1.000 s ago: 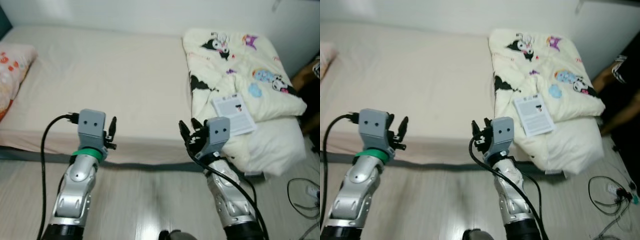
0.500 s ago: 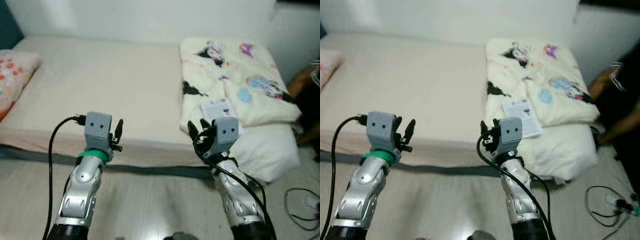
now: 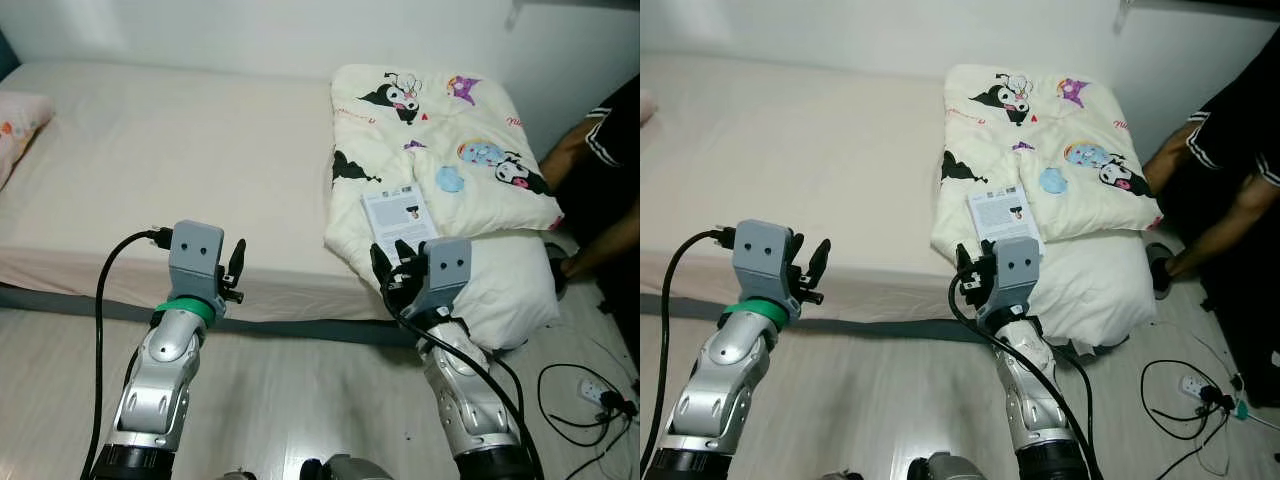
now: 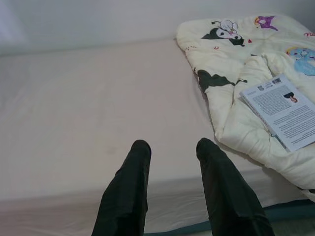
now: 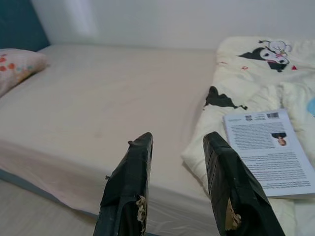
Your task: Clean up the room
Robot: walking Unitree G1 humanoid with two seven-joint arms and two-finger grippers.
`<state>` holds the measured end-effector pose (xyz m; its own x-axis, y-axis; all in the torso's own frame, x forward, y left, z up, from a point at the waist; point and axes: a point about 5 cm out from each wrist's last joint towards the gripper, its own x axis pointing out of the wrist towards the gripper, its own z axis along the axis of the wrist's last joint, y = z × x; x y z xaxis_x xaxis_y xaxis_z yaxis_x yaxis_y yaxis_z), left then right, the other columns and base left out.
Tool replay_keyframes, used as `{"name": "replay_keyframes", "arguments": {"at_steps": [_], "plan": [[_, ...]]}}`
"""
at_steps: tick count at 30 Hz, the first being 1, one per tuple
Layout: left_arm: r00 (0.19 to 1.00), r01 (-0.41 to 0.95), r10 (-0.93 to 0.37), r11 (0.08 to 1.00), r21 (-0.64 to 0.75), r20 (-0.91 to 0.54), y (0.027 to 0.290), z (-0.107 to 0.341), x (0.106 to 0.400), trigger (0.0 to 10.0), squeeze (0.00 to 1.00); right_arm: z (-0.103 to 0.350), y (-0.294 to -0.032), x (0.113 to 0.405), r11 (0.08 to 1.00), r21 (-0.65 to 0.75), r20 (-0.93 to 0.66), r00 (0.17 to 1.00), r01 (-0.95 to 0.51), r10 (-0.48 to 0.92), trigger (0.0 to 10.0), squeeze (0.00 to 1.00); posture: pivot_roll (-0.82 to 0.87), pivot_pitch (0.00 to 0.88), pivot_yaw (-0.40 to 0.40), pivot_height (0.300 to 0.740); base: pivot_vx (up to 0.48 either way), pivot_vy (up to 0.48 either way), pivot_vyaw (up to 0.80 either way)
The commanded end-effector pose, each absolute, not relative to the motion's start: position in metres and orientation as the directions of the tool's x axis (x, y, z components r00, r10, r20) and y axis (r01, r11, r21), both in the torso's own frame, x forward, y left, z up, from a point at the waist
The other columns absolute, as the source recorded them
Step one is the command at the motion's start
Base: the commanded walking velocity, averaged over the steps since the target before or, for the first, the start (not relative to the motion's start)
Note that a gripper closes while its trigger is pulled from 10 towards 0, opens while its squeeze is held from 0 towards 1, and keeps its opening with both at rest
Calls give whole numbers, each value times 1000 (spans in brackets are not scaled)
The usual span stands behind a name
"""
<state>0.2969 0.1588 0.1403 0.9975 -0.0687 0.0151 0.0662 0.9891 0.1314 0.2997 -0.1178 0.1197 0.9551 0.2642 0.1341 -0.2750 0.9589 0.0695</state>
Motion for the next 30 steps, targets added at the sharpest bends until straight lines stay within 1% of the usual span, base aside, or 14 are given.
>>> {"name": "replay_keyframes", "arguments": {"at_steps": [1, 8, 22, 30], "plan": [[998, 68, -67, 990, 128, -12, 160, 135, 297, 10000, 0, 116, -117, 297, 958, 80, 118, 957, -277, 267, 10000, 0, -106, 68, 26, 740, 0, 480, 0], [997, 71, -71, 989, 133, -8, 160, 136, 297, 10000, 0, 116, -116, 297, 958, 81, 119, 957, -276, 266, 10000, 0, -106, 66, 28, 740, 0, 463, 0], [996, 82, -85, 984, 156, 14, 158, 139, 298, 10000, 0, 115, -115, 299, 957, 81, 119, 956, -278, 267, 10000, 0, -107, 61, 31, 740, 0, 0, 0], [993, 110, -116, 982, 154, 29, 154, 139, 297, 10000, 0, 113, -114, 297, 955, 87, 111, 955, -284, 274, 10000, 0, -109, 56, 31, 740, 0, 0, 0]]}}
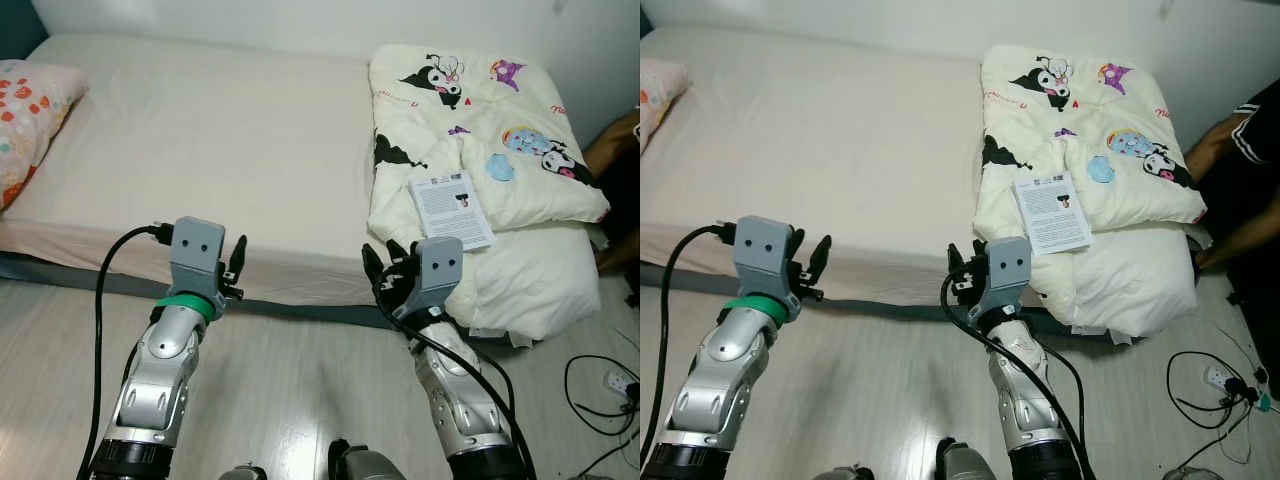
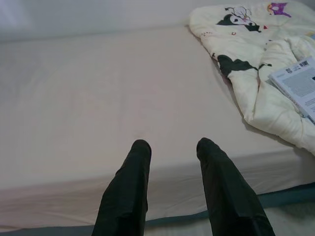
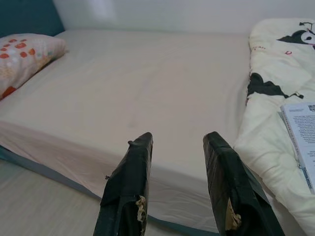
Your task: Clean up the room
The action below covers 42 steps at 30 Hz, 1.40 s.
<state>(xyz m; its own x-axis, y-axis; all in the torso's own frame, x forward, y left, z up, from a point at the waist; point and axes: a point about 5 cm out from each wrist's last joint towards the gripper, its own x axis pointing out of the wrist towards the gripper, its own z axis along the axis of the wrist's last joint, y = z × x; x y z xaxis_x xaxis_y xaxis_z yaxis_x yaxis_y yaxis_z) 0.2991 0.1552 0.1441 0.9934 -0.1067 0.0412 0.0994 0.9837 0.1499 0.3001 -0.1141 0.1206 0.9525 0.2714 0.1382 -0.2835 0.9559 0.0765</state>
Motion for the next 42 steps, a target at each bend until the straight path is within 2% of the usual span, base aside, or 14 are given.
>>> {"name": "replay_keyframes", "arguments": {"at_steps": [1, 9, 20, 32, 42], "plan": [[992, 113, -119, 982, 152, 31, 153, 139, 297, 10000, 0, 112, -114, 297, 954, 111, 102, 958, -279, 268, 10000, 0, -109, 55, 31, 740, 255, 0, -788], [989, 135, -142, 979, 151, 43, 148, 140, 299, 10000, 0, 110, -116, 298, 958, 101, 89, 962, -267, 259, 10000, 0, -112, 56, 32, 740, 294, 0, -788], [987, 144, -153, 979, 147, 53, 145, 142, 299, 10000, 0, 109, -116, 299, 960, 102, 84, 964, -261, 254, 10000, 0, -110, 61, 33, 740, 480, 0, -791], [988, 143, -151, 979, 146, 43, 145, 141, 300, 10000, 0, 108, -115, 299, 959, 82, 79, 961, -273, 266, 10000, 0, -110, 67, 35, 740, 368, 0, 0], [987, 156, -161, 978, 138, 20, 146, 135, 295, 10000, 0, 104, -106, 294, 935, 70, 55, 937, -349, 346, 10000, 0, -109, 68, 38, 740, 0, 0, 0]]}}
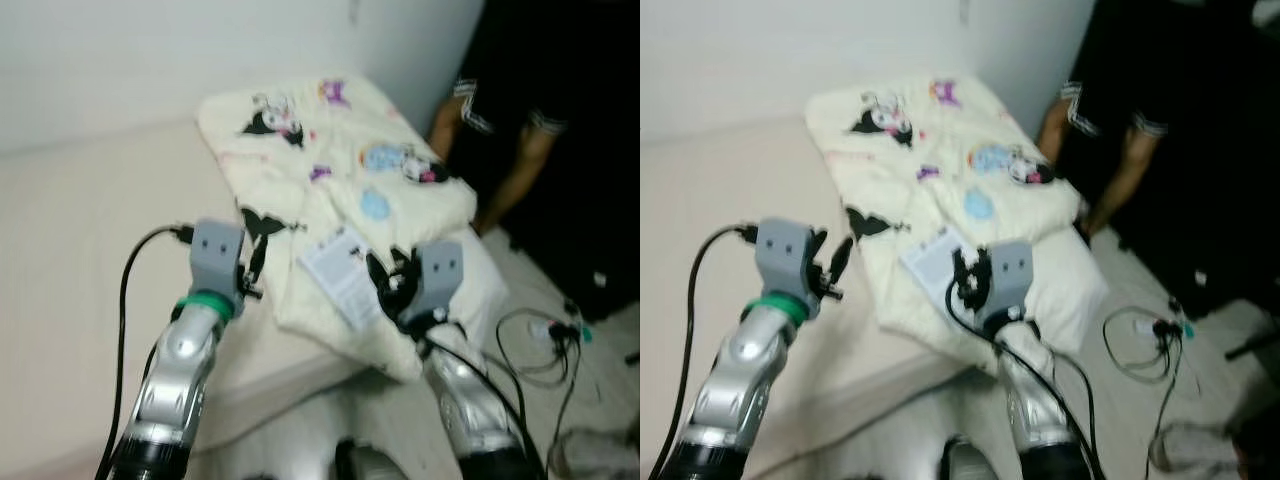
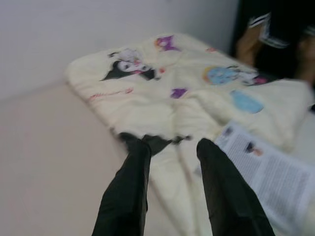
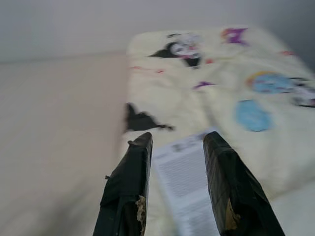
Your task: Clean up the room
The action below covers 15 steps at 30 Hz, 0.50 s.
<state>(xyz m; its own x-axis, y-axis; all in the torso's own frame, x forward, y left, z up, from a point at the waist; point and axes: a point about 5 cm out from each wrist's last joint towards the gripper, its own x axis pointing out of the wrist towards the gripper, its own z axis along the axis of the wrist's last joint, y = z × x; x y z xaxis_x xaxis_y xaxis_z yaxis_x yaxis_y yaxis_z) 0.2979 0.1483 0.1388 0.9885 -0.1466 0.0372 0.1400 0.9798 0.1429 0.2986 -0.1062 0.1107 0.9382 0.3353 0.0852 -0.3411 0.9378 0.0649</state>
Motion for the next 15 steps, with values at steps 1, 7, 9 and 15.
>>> {"name": "replay_keyframes", "arguments": {"at_steps": [1, 7, 9, 15], "plan": [[986, 165, -168, 976, 139, 11, 146, 133, 295, 10000, 0, 103, -105, 294, 931, 72, 52, 933, -358, 355, 10000, 0, -109, 67, 39, 740, 0, 0, 0], [977, 212, -209, 969, 125, -39, 142, 122, 292, 10000, 0, 102, -100, 293, 916, 84, 49, 920, -391, 388, 10000, 0, -108, 65, 42, 740, 0, 0, 0], [973, 230, -225, 964, 134, -57, 138, 118, 292, 10000, 0, 101, -99, 293, 912, 112, 46, 919, -394, 391, 10000, 0, -96, 74, 43, 740, 0, 0, 0], [969, 245, -236, 951, 189, -67, 131, 112, 294, 10000, 0, 99, -99, 297, 917, 148, 34, 928, -371, 370, 10000, 0, -90, 85, 39, 740, 0, 0, 0]]}}
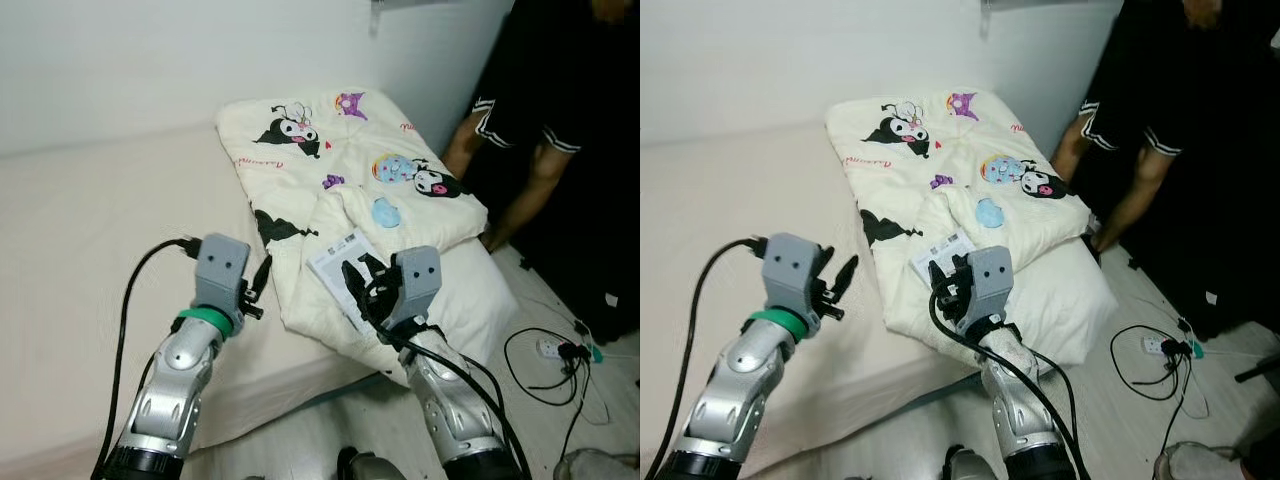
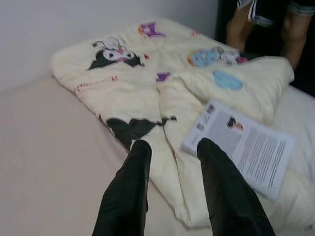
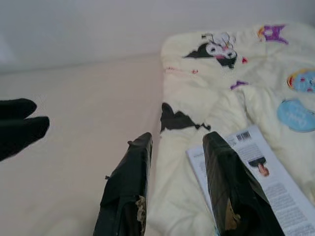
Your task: Clean up the room
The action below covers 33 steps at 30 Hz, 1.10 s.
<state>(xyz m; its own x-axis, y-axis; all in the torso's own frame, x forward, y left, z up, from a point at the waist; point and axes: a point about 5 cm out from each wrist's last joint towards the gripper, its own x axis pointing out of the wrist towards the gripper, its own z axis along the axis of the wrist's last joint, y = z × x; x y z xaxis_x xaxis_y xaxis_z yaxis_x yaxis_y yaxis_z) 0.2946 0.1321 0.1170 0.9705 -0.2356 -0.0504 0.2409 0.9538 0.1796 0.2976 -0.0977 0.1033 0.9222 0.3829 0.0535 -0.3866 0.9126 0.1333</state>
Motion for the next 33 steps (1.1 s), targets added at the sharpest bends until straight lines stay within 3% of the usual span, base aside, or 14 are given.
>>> {"name": "replay_keyframes", "arguments": {"at_steps": [1, 7, 33], "plan": [[969, 245, -236, 951, 190, -69, 129, 110, 294, 10000, 0, 99, -101, 299, 923, 135, 36, 933, -359, 358, 10000, 0, -89, 87, 39, 740, 0, 0, 0], [967, 254, -248, 950, 183, -57, 120, 113, 299, 10000, 0, 101, -105, 302, 945, 108, 51, 951, -308, 305, 10000, 0, -96, 95, 37, 740, 0, 0, 0], [968, 252, -250, 951, 180, -34, 119, 118, 304, 10000, 0, 103, -113, 302, 955, 114, 69, 961, -274, 267, 10000, 0, -105, 106, 46, 645, 0, 0, 0]]}}
